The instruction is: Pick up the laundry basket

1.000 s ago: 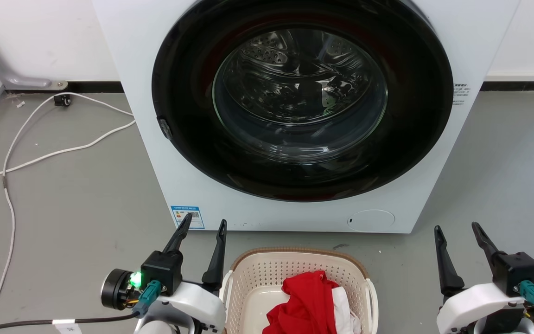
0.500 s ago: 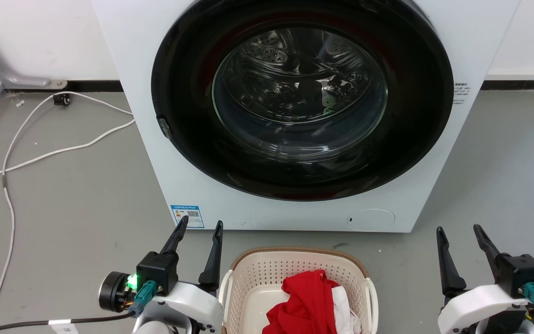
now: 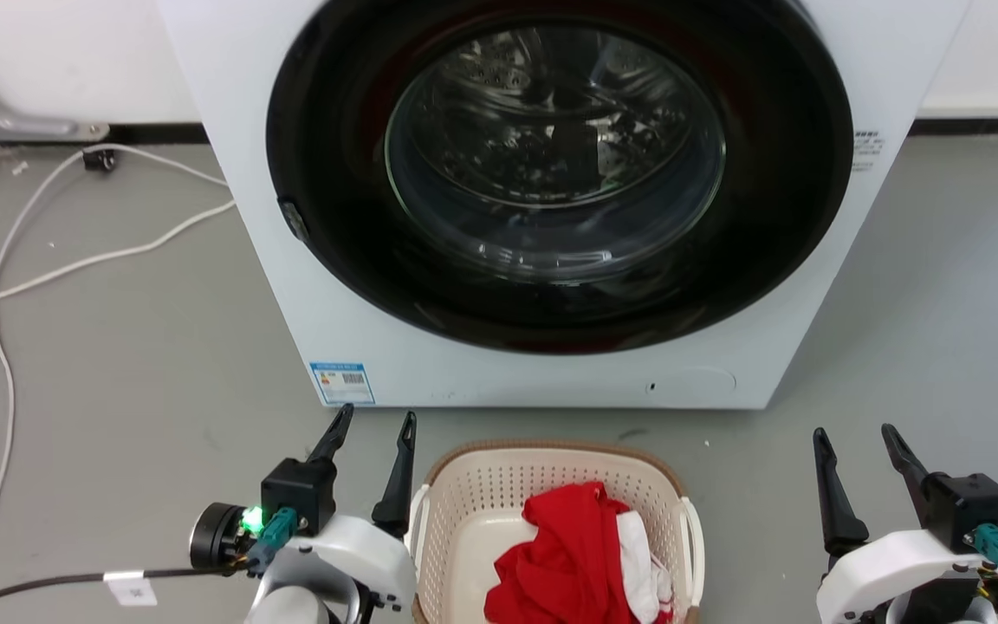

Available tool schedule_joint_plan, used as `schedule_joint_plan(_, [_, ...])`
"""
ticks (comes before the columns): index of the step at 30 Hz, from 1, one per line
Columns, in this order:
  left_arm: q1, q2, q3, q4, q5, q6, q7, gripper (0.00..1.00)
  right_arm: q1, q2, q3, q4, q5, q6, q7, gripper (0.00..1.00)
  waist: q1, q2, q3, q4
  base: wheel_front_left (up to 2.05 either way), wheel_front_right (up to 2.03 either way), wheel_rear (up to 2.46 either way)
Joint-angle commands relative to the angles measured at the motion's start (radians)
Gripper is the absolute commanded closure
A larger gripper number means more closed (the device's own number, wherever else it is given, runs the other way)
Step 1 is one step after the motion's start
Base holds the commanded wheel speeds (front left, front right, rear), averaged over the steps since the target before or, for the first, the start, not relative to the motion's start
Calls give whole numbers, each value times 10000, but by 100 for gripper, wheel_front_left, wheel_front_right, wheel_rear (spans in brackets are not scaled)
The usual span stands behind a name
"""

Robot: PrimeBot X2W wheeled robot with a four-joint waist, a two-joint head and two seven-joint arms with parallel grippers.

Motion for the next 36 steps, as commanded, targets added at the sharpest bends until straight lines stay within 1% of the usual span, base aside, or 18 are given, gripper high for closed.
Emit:
schedule_joint_plan(1, [-220, -7, 24, 189, -54, -2, -25, 0, -212, -1, -10, 73, 77, -3, 32, 0, 0, 0, 326, -67, 0, 0, 0])
schedule_joint_plan(5, [-840, -9, 26, 1156, -237, -30, -25, 0, -455, -1, -5, 518, 111, -3, 78, 0, 0, 0, 999, -160, 0, 0, 0])
schedule_joint_plan(12, [-2195, -6, 2, 3109, -544, -94, 21, 0, -1307, 1, 81, 1725, 197, -3, 90, 0, 0, 0, 2362, -299, 0, 0, 0])
schedule_joint_plan(13, [-2394, -6, 15, 3363, -590, -104, 34, 0, -1474, -1, 108, 1922, 242, -3, 81, 0, 0, 0, 2578, -322, 0, 0, 0])
schedule_joint_plan(14, [-2770, 42, 35, 3882, -648, -157, 21, 0, -1800, 1, 156, 2371, 264, -3, -8, 0, 0, 0, 2933, -370, 0, 0, 0])
schedule_joint_plan(20, [-3935, 212, 44, 5309, -914, -291, 106, 0, -3000, 3, 459, 3766, 437, -3, -231, 0, 0, 0, 4167, -516, 0, 0, 0])
schedule_joint_plan(30, [-5640, 548, -194, 6948, -1222, -420, 57, 0, -5239, 1, 1451, 6001, 887, -3, -711, 0, 0, 0, 6066, -746, 0, 0, 0])
schedule_joint_plan(34, [-6180, 641, -345, 7425, -1356, -447, 55, 0, -6016, 1, 1908, 6775, 1127, -3, -840, 0, 0, 0, 6626, -754, 0, 0, 0])
schedule_joint_plan(36, [-6305, 654, -407, 7511, -1376, -451, 55, 0, -6181, 1, 2035, 6975, 1187, -3, -858, 0, 0, 0, 6738, -747, 0, 0, 0])
